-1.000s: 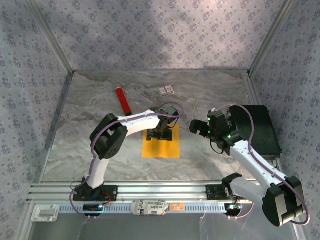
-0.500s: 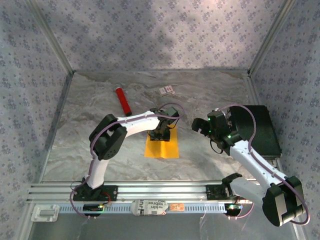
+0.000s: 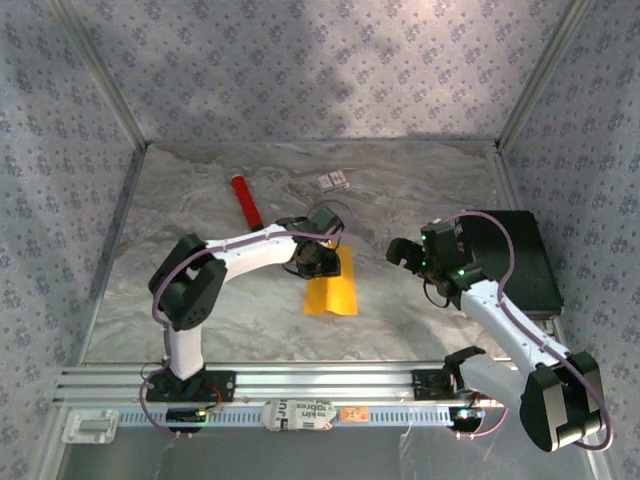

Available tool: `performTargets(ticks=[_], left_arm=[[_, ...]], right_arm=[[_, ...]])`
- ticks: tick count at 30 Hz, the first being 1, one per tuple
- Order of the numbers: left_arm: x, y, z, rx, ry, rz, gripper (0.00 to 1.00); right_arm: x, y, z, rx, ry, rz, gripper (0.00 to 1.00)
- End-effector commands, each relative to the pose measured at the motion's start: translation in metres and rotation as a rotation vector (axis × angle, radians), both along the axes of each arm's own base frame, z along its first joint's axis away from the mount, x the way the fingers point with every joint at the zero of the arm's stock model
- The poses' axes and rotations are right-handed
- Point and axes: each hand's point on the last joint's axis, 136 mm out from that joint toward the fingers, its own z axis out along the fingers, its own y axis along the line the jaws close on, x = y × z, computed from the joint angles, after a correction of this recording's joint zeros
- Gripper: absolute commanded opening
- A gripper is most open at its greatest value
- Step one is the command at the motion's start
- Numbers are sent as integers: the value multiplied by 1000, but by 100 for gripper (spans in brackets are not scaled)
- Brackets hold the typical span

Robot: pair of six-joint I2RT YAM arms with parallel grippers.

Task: Fold a paper plane with a square sheet of paper (pick it up from the middle)
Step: First fold the square sheet of paper in half at the center of the table.

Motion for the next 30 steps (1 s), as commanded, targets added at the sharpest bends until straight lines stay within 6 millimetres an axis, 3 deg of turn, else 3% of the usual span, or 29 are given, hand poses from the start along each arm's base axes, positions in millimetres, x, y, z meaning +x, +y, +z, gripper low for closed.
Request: performTargets(ticks=[1, 4, 8, 13, 30], left_arm=[[6, -23, 33, -251, 4, 10, 35], [10, -32, 50, -405, 10, 23, 35], [13, -46, 75, -617, 25, 29, 35], [12, -58, 82, -727, 50, 19, 36], [0, -53, 15, -627, 132, 77, 36]], right_arm=[[-2, 15, -1, 214, 16, 62, 99], [3, 17, -1, 349, 37, 59, 99], [8, 17, 1, 387, 55, 61, 99], [14, 28, 16, 422, 5, 114, 97], [10, 45, 21, 346, -25, 205, 96]])
